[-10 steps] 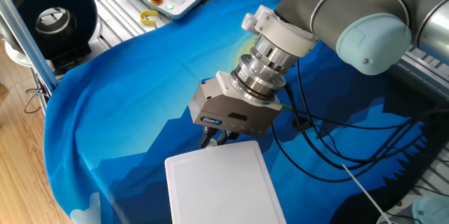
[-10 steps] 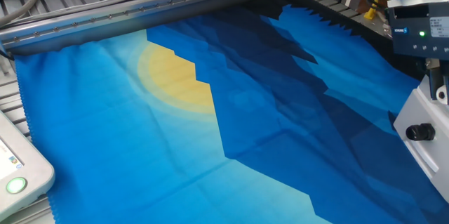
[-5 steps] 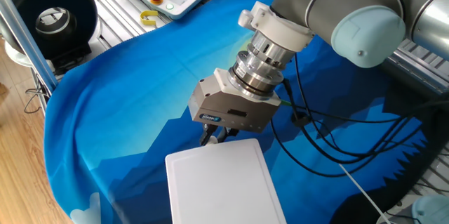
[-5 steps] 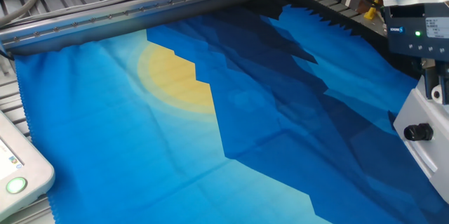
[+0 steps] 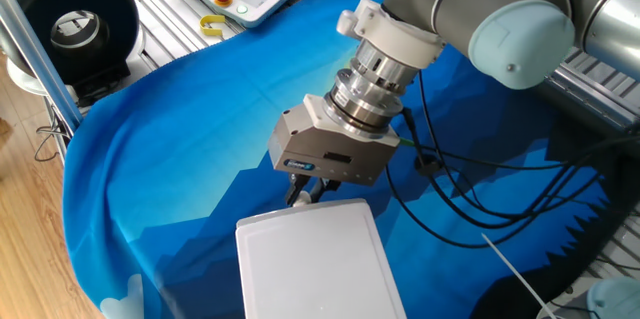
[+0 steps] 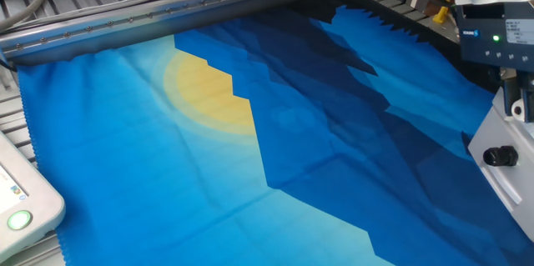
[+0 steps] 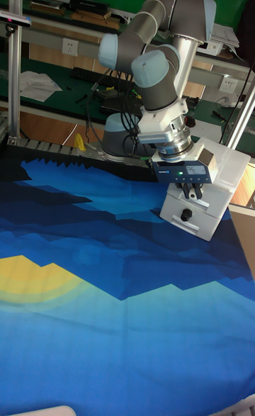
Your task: Grasp the handle and open the drawer
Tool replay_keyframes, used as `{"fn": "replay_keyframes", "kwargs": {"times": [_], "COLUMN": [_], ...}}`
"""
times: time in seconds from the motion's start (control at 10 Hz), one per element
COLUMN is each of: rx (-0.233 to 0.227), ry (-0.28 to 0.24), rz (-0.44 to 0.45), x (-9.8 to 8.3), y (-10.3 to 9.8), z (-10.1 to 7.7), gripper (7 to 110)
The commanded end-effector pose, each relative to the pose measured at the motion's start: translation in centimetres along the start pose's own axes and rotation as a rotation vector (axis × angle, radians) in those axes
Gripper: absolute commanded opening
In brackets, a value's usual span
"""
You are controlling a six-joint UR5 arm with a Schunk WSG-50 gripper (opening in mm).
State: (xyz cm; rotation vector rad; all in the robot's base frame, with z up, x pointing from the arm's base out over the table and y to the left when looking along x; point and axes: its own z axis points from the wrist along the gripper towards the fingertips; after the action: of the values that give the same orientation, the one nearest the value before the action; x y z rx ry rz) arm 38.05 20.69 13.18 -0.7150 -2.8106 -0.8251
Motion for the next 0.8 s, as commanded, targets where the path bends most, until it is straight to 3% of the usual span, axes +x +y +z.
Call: {"fn": "replay_keyframes", "kwargs": {"times": [0.0, 0.7], "rx": [-0.006, -0.008], "ry": [0.011, 0.017], "rz": [0.0, -0.008], "x": [-0.24, -0.87], "y": [0.21, 0.14], "z": [-0.57, -0.42], "gripper": [7, 7]}}
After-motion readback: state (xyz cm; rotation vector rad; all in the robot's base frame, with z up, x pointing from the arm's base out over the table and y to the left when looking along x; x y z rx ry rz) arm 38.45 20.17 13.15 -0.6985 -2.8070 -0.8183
